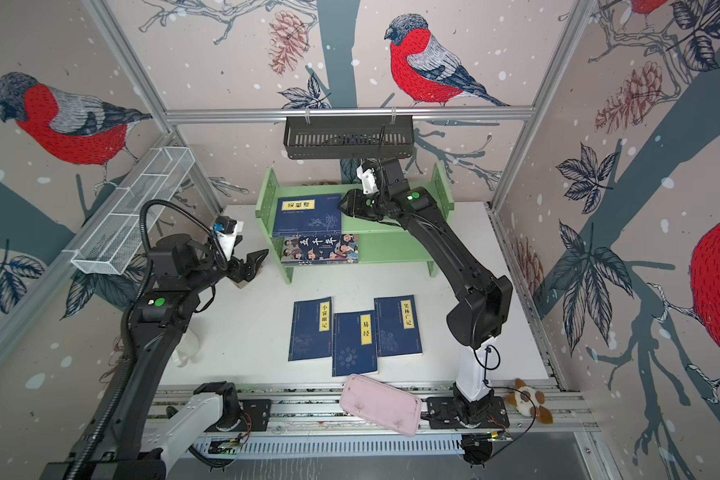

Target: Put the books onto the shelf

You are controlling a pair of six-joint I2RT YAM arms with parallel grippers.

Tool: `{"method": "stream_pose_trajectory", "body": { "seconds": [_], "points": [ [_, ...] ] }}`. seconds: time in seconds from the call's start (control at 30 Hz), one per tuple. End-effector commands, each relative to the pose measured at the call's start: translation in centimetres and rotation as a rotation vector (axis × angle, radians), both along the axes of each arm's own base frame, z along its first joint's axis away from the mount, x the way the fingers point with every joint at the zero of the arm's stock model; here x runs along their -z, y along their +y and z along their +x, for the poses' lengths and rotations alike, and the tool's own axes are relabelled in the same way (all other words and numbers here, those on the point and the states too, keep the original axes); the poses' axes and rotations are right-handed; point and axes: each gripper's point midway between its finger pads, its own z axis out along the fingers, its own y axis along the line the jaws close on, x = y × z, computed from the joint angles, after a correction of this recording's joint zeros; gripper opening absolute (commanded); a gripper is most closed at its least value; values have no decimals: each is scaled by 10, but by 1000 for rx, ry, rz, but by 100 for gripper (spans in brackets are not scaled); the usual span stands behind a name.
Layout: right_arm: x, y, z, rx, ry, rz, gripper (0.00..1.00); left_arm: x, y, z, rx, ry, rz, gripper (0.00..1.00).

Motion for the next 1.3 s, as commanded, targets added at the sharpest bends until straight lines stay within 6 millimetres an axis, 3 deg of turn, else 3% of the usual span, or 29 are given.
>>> {"method": "stream_pose_trajectory", "body": {
  "seconds": [0.0,0.2,0.7,1.27],
  "points": [
    [-5,4,-6,-15,-20,33,50,1,0,5,23,-52,45,85],
    [9,10,-12,-45,-1,23,48,10,0,12,21,-76,41,85],
    [9,25,-10,-94,-2,57,40,3,-3,20,19,-110,-22,84],
    [9,35,-9,-115,-1,74,40,3,3,30,-32,-134,-39,83]
  ]
}}
